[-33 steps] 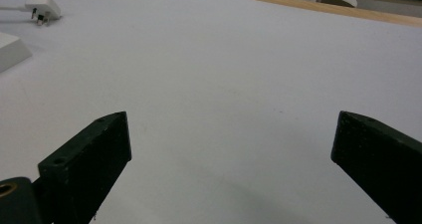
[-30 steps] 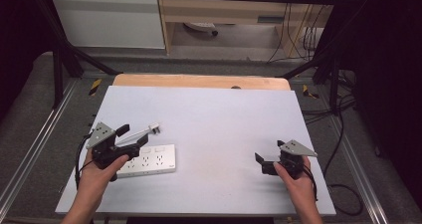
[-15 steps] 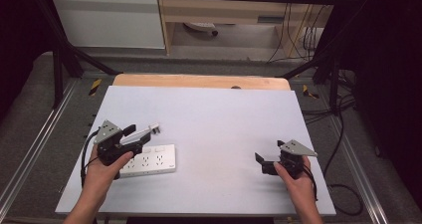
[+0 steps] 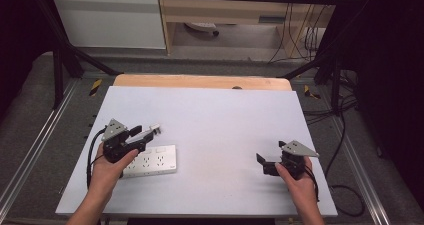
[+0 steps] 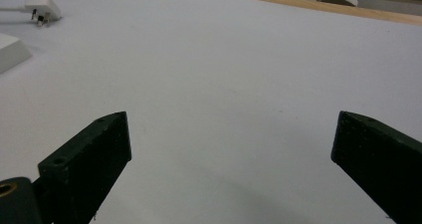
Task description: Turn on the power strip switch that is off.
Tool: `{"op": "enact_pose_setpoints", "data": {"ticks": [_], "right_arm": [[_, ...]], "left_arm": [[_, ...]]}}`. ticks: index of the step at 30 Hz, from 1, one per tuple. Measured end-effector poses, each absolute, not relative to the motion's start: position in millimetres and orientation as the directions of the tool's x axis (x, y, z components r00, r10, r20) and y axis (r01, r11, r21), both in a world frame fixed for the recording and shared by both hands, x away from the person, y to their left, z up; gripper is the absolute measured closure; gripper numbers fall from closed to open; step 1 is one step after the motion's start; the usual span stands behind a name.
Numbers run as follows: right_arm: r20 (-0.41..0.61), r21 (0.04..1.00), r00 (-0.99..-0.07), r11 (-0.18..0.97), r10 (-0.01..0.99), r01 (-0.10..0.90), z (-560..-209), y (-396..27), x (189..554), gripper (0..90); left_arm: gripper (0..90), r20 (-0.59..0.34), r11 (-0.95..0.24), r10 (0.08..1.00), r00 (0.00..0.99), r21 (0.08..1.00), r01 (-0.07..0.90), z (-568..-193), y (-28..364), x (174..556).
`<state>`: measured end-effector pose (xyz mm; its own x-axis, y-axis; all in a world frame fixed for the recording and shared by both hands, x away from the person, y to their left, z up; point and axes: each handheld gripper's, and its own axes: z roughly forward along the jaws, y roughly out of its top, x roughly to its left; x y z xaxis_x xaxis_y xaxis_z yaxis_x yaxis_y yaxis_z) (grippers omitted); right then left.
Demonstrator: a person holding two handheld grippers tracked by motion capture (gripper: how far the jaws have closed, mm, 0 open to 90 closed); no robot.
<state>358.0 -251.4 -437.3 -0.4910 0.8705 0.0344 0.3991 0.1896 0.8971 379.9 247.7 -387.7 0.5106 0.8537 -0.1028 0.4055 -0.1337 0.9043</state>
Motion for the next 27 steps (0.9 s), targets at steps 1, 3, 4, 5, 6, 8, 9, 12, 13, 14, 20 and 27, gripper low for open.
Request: {"op": "enact_pose_setpoints", "data": {"ticks": [1,3,4,5,6,8,9,12,13,14,20,27], "right_arm": [[0.036,0.897,-0.491,0.189,0.870,0.400,-437.3,-251.4,358.0,2.8],[0.035,0.897,-0.491,0.190,0.870,0.399,-437.3,-251.3,358.0,2.8],[0.035,0.897,-0.491,0.189,0.870,0.398,-437.3,-251.2,358.0,2.8],[0.035,0.897,-0.491,0.189,0.870,0.399,-437.3,-251.2,358.0,2.8],[0.035,0.897,-0.491,0.189,0.870,0.400,-437.2,-251.3,357.9,2.8],[0.034,0.897,-0.491,0.191,0.870,0.399,-437.3,-251.4,358.1,2.8],[0.034,0.897,-0.491,0.191,0.870,0.399,-437.2,-251.4,358.1,2.8],[0.034,0.897,-0.491,0.190,0.870,0.400,-437.1,-251.5,357.9,2.8],[0.034,0.897,-0.492,0.191,0.870,0.399,-437.1,-251.5,357.9,2.8],[0.033,0.897,-0.492,0.191,0.870,0.399,-437.1,-251.6,358.0,2.8],[0.033,0.897,-0.492,0.192,0.870,0.398,-437.0,-251.6,358.0,2.8],[0.036,0.898,-0.492,0.189,0.870,0.398,-436.7,-251.8,358.0,2.8]], "left_arm": [[46.3,-0.103,-0.134,0.855,0.508,0.903,0.409,-388.7,247.7,380.6],[47.9,-0.107,-0.132,0.856,0.505,0.900,0.415,-390.5,247.7,382.0],[48.9,-0.113,-0.128,0.855,0.506,0.899,0.419,-391.6,247.6,382.7],[50.1,-0.119,-0.125,0.853,0.508,0.899,0.420,-392.7,247.9,383.5],[51.7,-0.125,-0.122,0.851,0.510,0.898,0.423,-393.9,248.3,384.3],[55.3,-0.136,-0.116,0.849,0.511,0.895,0.430,-396.1,248.6,385.9],[56.5,-0.136,-0.118,0.848,0.512,0.894,0.432,-397.1,248.4,386.5],[58.1,-0.122,-0.130,0.853,0.507,0.892,0.433,-399.9,247.3,388.1],[58.9,-0.123,-0.132,0.853,0.508,0.890,0.437,-400.8,247.0,388.5],[59.8,-0.121,-0.133,0.853,0.507,0.890,0.437,-401.9,246.4,388.9],[65.4,-0.107,-0.159,0.842,0.529,0.887,0.434,-406.4,242.9,389.4],[71.1,-0.097,-0.188,0.832,0.546,0.877,0.442,-410.2,239.3,390.6]]}}
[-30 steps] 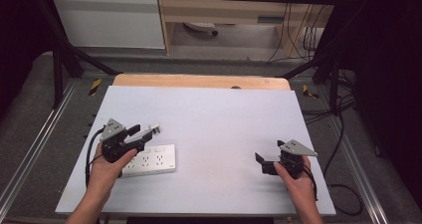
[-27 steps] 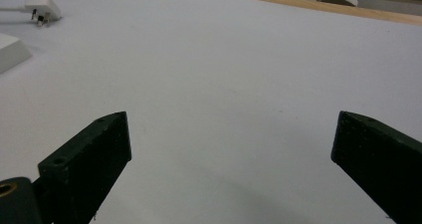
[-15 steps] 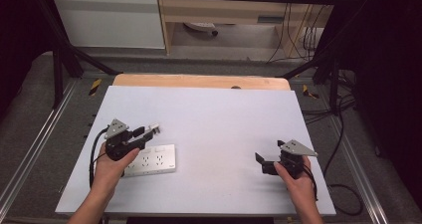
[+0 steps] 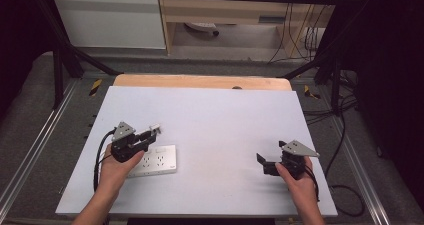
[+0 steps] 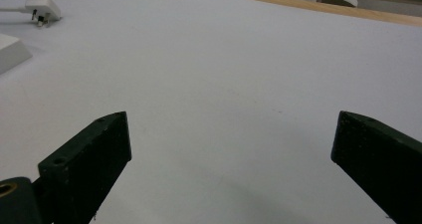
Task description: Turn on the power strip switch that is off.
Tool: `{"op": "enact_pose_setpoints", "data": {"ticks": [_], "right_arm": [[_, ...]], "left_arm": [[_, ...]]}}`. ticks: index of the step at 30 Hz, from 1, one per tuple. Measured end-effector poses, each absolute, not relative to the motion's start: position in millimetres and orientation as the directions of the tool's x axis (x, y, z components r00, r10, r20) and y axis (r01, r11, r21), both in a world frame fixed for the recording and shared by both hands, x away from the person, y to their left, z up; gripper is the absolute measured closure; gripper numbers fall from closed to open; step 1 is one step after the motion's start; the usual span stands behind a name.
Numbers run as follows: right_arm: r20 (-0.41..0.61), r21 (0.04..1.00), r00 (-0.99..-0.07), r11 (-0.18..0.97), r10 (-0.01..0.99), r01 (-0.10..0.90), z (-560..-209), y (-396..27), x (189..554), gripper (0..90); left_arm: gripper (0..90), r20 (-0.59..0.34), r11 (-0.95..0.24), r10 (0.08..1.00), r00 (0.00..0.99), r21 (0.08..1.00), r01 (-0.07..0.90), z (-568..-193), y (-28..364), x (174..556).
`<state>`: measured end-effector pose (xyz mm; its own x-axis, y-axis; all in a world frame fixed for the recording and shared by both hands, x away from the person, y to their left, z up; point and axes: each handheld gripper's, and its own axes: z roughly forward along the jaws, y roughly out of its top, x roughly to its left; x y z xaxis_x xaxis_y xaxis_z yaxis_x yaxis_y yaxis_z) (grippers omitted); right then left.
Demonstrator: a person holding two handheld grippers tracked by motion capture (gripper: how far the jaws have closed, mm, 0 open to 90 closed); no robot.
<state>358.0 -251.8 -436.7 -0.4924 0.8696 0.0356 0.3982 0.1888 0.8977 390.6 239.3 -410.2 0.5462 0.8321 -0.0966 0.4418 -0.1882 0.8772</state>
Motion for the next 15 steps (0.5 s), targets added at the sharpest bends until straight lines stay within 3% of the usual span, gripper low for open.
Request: {"op": "enact_pose_setpoints", "data": {"ticks": [15], "right_arm": [[0.035,0.898,-0.494,0.189,0.869,0.397,-436.4,-252.3,357.8,2.8]], "left_arm": [[83.5,-0.099,-0.222,0.821,0.562,0.851,0.475,-417.6,235.2,393.9]]}}
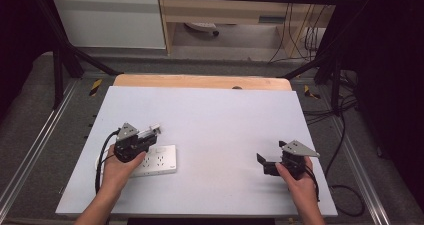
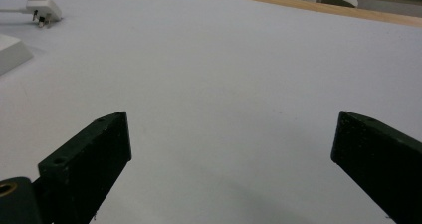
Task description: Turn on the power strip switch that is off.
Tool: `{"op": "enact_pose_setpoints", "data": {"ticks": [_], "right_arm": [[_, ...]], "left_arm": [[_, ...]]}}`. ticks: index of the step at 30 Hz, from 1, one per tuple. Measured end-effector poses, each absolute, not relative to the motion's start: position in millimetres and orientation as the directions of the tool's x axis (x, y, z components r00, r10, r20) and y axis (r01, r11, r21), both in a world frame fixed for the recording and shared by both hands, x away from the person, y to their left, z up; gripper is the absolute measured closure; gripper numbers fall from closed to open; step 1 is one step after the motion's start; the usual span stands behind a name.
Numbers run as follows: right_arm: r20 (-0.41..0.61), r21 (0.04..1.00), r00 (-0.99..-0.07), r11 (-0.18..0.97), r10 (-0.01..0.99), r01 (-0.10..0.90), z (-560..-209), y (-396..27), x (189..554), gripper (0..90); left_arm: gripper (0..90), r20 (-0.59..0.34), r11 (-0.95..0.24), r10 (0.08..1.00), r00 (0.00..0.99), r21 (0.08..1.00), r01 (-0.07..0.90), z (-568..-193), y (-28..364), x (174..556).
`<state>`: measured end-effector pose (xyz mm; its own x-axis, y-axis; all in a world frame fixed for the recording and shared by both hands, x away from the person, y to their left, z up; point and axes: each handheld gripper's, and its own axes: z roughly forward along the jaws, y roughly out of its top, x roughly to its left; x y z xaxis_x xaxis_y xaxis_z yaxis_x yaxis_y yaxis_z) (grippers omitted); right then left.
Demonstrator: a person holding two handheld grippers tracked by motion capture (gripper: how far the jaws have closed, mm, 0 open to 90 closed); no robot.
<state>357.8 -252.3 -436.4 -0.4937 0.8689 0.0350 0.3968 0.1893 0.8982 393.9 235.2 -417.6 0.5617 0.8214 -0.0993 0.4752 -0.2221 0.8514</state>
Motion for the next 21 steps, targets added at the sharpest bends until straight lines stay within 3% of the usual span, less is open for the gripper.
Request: {"op": "enact_pose_setpoints", "data": {"ticks": [21], "right_arm": [[0.035,0.897,-0.495,0.190,0.868,0.398,-436.3,-251.8,357.7,2.8]], "left_arm": [[90.0,-0.118,-0.255,0.805,0.582,0.816,0.518,-427.8,231.1,390.4]]}}
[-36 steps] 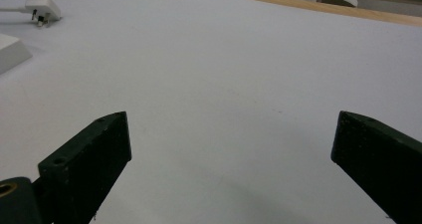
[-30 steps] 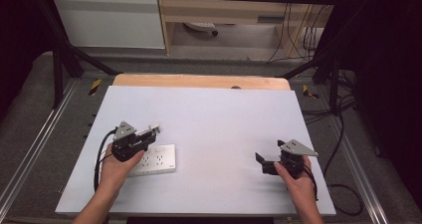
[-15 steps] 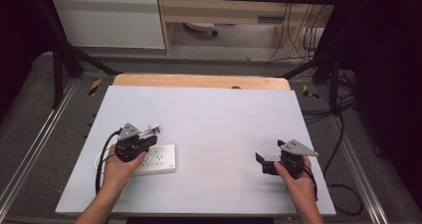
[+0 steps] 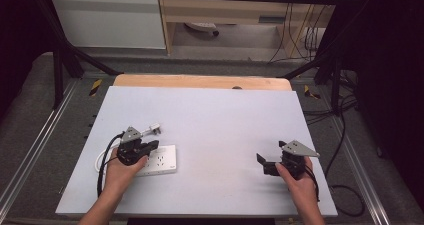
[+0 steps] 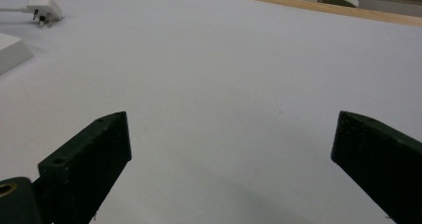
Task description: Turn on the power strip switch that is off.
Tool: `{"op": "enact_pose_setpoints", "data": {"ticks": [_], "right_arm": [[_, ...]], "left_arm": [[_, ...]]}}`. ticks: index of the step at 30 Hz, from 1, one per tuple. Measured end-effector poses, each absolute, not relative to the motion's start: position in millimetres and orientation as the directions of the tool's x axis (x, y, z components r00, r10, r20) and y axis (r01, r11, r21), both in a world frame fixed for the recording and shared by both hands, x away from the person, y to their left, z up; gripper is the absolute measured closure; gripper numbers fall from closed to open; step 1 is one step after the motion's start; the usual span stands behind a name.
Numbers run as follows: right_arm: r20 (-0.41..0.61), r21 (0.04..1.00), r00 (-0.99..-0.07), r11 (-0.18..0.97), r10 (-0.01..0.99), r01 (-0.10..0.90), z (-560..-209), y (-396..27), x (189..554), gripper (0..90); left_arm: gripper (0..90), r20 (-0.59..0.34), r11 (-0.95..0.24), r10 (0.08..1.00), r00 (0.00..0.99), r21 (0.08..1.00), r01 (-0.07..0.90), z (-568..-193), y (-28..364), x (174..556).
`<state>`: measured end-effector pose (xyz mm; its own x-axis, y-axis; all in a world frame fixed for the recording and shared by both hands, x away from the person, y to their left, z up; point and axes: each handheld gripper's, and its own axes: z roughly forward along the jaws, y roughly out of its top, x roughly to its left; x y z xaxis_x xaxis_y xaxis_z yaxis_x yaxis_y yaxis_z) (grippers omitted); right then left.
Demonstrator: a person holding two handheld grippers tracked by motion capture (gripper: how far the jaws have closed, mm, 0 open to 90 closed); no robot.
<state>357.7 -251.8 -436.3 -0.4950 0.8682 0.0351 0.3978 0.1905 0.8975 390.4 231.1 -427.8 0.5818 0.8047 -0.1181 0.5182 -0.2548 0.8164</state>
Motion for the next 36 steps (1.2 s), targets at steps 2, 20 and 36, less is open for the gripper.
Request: {"op": "enact_pose_setpoints", "data": {"ticks": [2,20,36], "right_arm": [[0.036,0.897,-0.495,0.190,0.868,0.399,-436.2,-251.6,357.6,2.8],[0.034,0.898,-0.495,0.191,0.868,0.397,-436.1,-251.7,357.5,2.8],[0.036,0.897,-0.495,0.190,0.868,0.398,-435.9,-251.6,357.5,2.8]], "left_arm": [[90.0,-0.117,-0.258,0.805,0.582,0.814,0.520,-428.9,231.0,390.1],[90.0,-0.099,-0.288,0.803,0.588,0.798,0.529,-433.1,226.7,388.8],[90.0,-0.097,-0.289,0.808,0.581,0.793,0.536,-434.6,227.8,388.9]]}}
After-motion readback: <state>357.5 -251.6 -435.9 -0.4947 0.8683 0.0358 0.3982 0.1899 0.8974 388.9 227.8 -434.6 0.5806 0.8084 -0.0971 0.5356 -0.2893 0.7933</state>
